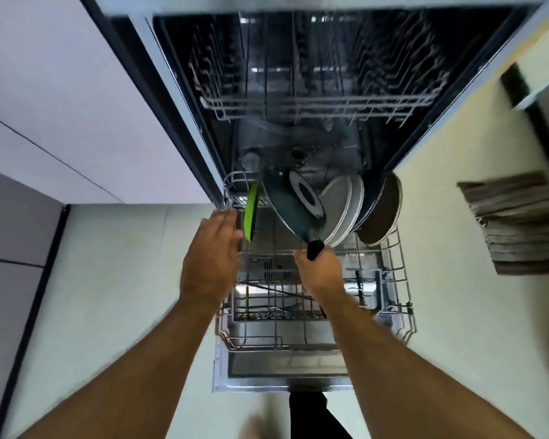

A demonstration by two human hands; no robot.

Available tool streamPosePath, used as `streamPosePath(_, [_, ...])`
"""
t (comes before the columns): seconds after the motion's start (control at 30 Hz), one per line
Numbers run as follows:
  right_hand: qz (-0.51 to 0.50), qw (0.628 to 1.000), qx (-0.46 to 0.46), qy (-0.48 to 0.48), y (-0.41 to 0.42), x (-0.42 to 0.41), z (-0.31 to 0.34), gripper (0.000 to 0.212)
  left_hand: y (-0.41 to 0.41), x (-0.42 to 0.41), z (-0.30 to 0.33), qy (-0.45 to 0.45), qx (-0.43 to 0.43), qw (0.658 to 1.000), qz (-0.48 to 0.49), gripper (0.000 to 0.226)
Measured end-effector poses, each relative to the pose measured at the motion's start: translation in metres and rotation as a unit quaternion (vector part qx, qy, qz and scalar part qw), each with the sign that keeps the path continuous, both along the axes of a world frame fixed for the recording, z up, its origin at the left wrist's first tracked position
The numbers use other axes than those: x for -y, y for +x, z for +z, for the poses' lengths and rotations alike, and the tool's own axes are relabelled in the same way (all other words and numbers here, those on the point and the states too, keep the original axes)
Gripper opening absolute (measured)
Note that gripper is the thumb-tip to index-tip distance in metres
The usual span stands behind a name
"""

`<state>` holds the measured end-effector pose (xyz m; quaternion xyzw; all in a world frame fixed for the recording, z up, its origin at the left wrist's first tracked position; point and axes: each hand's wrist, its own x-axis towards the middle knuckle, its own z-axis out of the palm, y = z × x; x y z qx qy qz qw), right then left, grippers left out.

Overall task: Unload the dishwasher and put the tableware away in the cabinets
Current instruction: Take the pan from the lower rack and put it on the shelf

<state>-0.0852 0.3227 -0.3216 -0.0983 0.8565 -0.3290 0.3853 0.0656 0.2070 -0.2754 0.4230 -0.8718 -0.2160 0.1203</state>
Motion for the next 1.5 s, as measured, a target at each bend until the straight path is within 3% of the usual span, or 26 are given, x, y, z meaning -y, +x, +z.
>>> streamPosePath(0.17, [0.119, 0.989, -0.087, 0.003, 0.012, -0.029, 0.110, 0.021, 0.028, 0.002, 0.104, -0.048, -0.030, 0.998, 0.004, 0.046])
streamPosePath(0.27, [0.181, 0.973, -0.145, -0.006, 0.021, -0.042, 0.177, 0.010, 0.047, -0.005, 0.173, -0.043, -0.074, 0.993, 0.076, 0.045])
streamPosePath(0.5, [0.290, 0.927, -0.232, -0.055, 0.051, -0.064, 0.328, 0.010, 0.101, -0.026, 0.309, 0.006, -0.216, 0.954, 0.208, 0.052])
streamPosePath(0.67, [0.376, 0.875, -0.294, -0.080, 0.061, -0.066, 0.401, 0.013, 0.128, -0.037, 0.390, 0.019, -0.255, 0.947, 0.195, 0.051])
streamPosePath(0.87, [0.426, 0.800, -0.400, -0.136, 0.069, -0.046, 0.471, 0.015, 0.168, -0.034, 0.454, -0.016, -0.260, 0.950, 0.172, 0.039])
streamPosePath(0.97, [0.435, 0.764, -0.448, -0.163, 0.073, -0.027, 0.508, 0.017, 0.181, -0.030, 0.482, -0.009, -0.295, 0.931, 0.215, 0.039])
streamPosePath(1.17, [0.458, 0.730, -0.476, -0.175, 0.082, 0.012, 0.575, 0.022, 0.202, -0.029, 0.537, -0.057, -0.353, 0.899, 0.254, 0.042])
streamPosePath(1.37, [0.462, 0.634, -0.591, -0.188, 0.122, 0.053, 0.626, 0.034, 0.248, -0.025, 0.568, -0.123, -0.365, 0.865, 0.322, 0.048])
streamPosePath(1.5, [0.468, 0.619, -0.590, -0.224, 0.167, 0.081, 0.647, 0.035, 0.294, -0.014, 0.583, -0.153, -0.371, 0.849, 0.343, 0.048])
